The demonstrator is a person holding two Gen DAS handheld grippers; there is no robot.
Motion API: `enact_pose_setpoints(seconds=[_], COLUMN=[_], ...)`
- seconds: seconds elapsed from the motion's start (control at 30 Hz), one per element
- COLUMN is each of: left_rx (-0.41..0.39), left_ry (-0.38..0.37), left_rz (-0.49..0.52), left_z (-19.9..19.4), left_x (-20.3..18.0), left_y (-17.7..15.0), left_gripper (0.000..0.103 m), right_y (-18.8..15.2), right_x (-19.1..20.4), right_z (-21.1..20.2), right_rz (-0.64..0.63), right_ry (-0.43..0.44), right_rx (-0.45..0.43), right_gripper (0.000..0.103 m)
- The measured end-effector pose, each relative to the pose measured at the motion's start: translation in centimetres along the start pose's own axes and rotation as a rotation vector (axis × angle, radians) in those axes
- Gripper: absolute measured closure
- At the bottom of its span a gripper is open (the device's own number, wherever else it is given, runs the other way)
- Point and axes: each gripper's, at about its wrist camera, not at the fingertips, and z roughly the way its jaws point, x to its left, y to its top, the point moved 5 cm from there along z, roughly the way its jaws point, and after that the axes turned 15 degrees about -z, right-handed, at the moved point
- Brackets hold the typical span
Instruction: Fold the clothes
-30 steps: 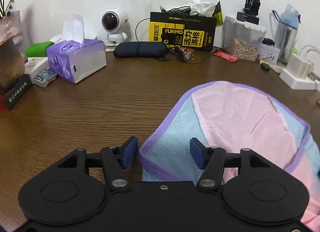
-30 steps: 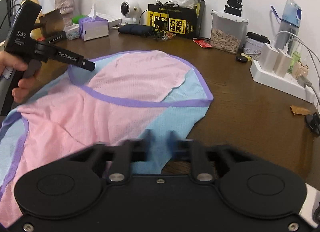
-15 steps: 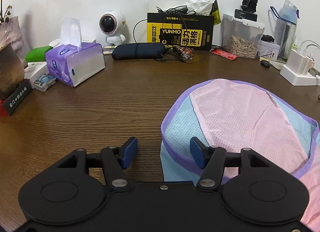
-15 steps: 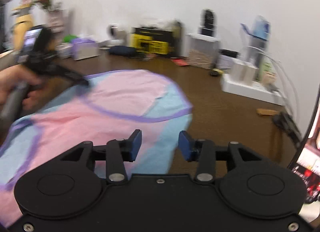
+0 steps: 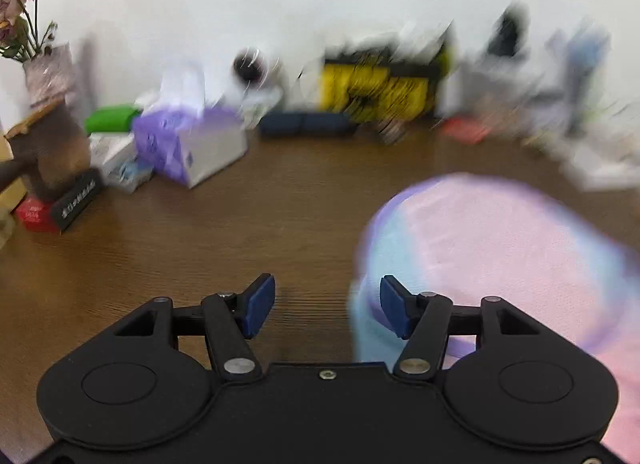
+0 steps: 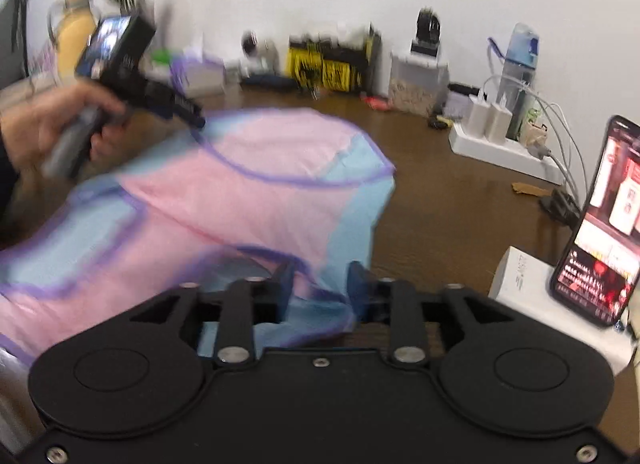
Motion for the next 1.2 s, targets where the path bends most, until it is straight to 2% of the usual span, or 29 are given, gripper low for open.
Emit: enact_pose_setpoints(seconds=[0.07, 0.13, 0.2, 0.27, 0.37, 0.47, 0.6, 0.63, 0.7, 0.83, 0.87, 0.9, 0.97, 1.03, 1.2], left_rx=[0.021, 0.075, 0.139, 0.198, 0.253, 0.281, 0.287, 0.291, 0.296, 0.287, 0.289, 0.289, 0.284, 0.245, 0.173], left_ry=[-0.123, -0.201, -0.236, -0.256, -0.224, -0.253, -0.254, -0.258, -0.27, -0.259, -0.26, -0.262, -0.27, -0.288, -0.362], left_rz=[-0.03, -0.02, -0.033, -0.039, -0.017, -0.011, -0.012, -0.017, -0.025, -0.028, -0.031, -0.034, -0.03, -0.035, -0.044], left_z=[-4.1, -6.5, -7.2, -7.5, -6.5, -6.4, -6.5, -6.6, -6.8, -6.6, -6.6, -6.5, -6.4, -7.3, -10.8], left_x=[-0.8, -1.9, -2.5, -3.1, -3.7, -4.2, -4.4, -4.3, -4.3, -4.2, -4.2, -4.4, -4.6, -4.6, -4.3], left_y=[-1.9, -4.7, -7.6, -10.1, -12.1, -12.7, -13.1, -13.2, -13.4, -13.5, -13.4, -13.3, -13.3, -13.1, -12.1], left_gripper=[0.045, 0.045, 0.045, 0.045, 0.045, 0.045, 0.047, 0.052, 0.056, 0.08, 0.084, 0.091, 0.094, 0.098, 0.098], right_y=[-0.1, -0.2, -0.3, -0.4, -0.7, -1.2, -1.7, -1.7, -1.5, -1.0, -0.8, -0.7, -0.4, 0.0, 0.9], right_x=[0.8, 1.6, 2.2, 2.4, 2.2, 1.9, 1.4, 1.5, 1.7, 2.1, 2.2, 2.3, 2.5, 2.6, 2.8], right_z=[-0.3, 0.4, 1.7, 3.1, 4.1, 4.0, 3.9, 3.9, 4.1, 5.0, 5.1, 5.1, 4.9, 4.3, 1.7], right_rz=[0.048, 0.087, 0.109, 0.122, 0.13, 0.155, 0.215, 0.223, 0.223, 0.205, 0.203, 0.201, 0.193, 0.182, 0.159], right_ry=[0.09, 0.163, 0.19, 0.181, 0.175, 0.188, 0.222, 0.234, 0.246, 0.239, 0.233, 0.228, 0.232, 0.232, 0.243], right_rx=[-0.018, -0.019, -0.002, 0.022, 0.032, 0.019, 0.003, -0.009, -0.019, -0.022, -0.026, -0.029, -0.05, -0.068, -0.121], right_gripper=[0.047, 0.047, 0.049, 0.053, 0.054, 0.054, 0.054, 0.054, 0.057, 0.065, 0.07, 0.081, 0.095, 0.096, 0.097])
